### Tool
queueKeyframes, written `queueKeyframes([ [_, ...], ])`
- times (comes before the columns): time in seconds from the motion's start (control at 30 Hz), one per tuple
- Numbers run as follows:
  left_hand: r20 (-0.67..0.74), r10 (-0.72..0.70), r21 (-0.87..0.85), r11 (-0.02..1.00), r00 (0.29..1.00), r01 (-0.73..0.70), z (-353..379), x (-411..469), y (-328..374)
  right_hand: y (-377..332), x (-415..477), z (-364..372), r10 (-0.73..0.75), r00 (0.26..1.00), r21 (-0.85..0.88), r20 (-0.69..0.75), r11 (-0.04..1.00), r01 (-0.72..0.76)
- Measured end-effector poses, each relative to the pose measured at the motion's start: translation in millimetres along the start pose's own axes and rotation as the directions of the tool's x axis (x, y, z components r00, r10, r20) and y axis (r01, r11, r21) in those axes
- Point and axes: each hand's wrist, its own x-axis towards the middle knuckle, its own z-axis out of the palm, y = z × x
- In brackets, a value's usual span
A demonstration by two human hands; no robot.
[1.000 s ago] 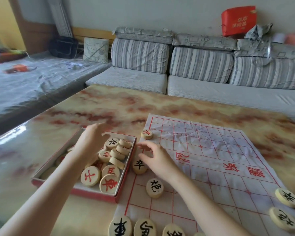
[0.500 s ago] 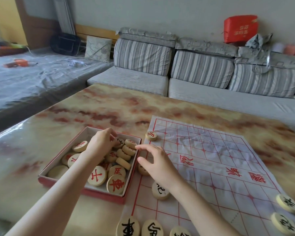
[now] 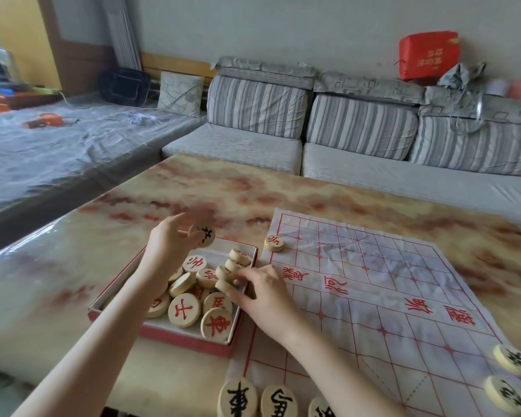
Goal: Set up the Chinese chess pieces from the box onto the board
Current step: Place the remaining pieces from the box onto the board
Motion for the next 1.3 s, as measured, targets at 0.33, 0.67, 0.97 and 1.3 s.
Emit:
queueKeyframes([
  [0.33,0.083,-0.052,-0.155,0.986,0.995,0.064,-19.6,-26.0,-6.3,-4.7,-13.4,17.0,0.008,1.000,0.102,0.005,0.995,-0.008],
  [0.67,0.163,-0.051,-0.233,0.968,0.985,0.089,-21.7,-34.4,-9.6,-14.3,-7.9,3.5,0.069,0.976,0.020,0.206,0.997,-0.074],
  [0.97,0.143,-0.070,-0.129,0.988,0.987,0.089,-24.8,-39.2,-12.7,-18.4,4.4,-3.4,0.041,0.938,0.000,0.344,0.999,-0.043],
  [1.3,0.184,0.038,-0.068,0.997,0.982,-0.026,-0.1,-55.0,16.9,24.2,-21.9,-41.6,0.046,0.998,0.172,-0.040,0.984,-0.038],
])
